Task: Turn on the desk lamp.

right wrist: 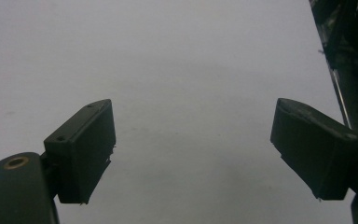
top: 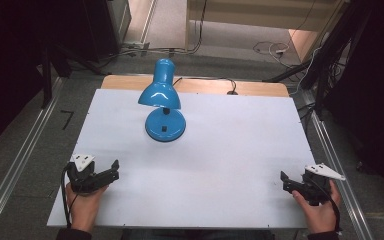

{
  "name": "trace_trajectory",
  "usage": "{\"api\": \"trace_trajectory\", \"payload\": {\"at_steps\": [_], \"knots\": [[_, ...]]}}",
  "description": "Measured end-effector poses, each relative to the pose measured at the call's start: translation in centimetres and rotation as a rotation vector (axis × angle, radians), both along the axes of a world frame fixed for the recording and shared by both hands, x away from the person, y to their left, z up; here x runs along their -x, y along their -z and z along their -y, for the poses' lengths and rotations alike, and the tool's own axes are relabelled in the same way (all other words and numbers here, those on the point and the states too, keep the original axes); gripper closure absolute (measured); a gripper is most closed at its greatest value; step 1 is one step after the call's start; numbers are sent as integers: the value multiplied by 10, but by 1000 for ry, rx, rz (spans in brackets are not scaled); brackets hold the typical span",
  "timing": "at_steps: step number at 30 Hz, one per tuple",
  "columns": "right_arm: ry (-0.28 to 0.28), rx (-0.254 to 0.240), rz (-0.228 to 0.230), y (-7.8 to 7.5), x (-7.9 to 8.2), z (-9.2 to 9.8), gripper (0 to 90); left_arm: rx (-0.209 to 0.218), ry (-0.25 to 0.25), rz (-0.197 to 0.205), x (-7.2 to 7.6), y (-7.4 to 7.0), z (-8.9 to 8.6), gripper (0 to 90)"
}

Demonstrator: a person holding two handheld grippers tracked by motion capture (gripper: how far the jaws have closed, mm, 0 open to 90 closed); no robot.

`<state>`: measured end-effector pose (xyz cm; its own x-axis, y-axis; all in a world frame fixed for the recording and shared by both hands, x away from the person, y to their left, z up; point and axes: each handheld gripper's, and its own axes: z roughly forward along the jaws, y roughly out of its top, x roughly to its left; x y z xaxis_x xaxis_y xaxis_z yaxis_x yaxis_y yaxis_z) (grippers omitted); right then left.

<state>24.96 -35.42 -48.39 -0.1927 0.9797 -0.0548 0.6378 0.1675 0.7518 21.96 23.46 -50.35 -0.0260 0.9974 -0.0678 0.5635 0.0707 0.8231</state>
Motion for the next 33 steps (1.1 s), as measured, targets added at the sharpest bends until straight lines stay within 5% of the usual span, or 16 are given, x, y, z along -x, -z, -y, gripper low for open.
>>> {"api": "trace_trajectory", "payload": {"at_steps": [8,18,33], "knots": [[-22,-8,-27,3,-1,0,128,1,23,13,-4,-2,8,69],[12,-55,-6,-1,0,10,128,8,28,38,-4,-7,13,70],[12,-58,15,-1,-1,11,128,19,59,63,-15,-12,26,90]]}}
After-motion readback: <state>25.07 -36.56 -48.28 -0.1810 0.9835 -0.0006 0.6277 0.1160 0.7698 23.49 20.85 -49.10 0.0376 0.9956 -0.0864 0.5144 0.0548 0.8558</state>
